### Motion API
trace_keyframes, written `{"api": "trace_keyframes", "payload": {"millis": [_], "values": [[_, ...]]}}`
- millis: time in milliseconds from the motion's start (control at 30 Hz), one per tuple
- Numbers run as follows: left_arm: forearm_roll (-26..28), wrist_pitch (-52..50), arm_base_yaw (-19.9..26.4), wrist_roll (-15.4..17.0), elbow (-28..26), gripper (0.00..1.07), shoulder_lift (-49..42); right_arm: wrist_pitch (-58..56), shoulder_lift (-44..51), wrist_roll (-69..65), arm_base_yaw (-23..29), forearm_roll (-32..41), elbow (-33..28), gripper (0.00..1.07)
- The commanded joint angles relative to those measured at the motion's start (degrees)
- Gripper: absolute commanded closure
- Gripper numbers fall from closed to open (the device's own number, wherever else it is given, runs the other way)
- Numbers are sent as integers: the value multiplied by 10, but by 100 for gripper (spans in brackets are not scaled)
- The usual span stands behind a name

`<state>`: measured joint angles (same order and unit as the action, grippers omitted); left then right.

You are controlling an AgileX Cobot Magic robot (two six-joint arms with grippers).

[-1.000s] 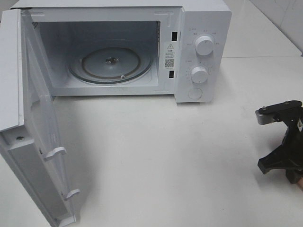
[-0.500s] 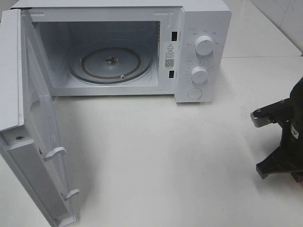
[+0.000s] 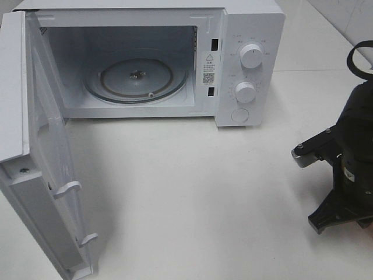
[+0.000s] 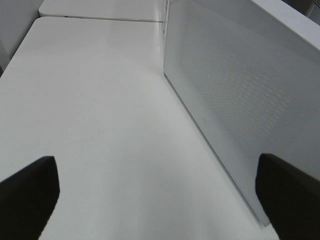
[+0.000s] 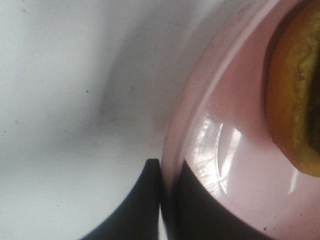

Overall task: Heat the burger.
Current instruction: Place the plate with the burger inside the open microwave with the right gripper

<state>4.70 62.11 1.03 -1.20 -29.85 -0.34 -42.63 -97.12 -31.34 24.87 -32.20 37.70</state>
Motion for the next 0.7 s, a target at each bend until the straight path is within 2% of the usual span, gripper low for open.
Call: {"api": "trace_keyframes", "payload": {"millis": [33, 367, 700], "values": [[1, -7, 0, -1, 1, 7, -9, -26, 6, -8, 13, -25, -1, 107], [1, -7, 0, -1, 1, 7, -9, -74, 78, -15, 93, -27, -1, 107], [1, -7, 0, -1, 1, 7, -9, -107, 101, -28, 159, -27, -1, 107]]}}
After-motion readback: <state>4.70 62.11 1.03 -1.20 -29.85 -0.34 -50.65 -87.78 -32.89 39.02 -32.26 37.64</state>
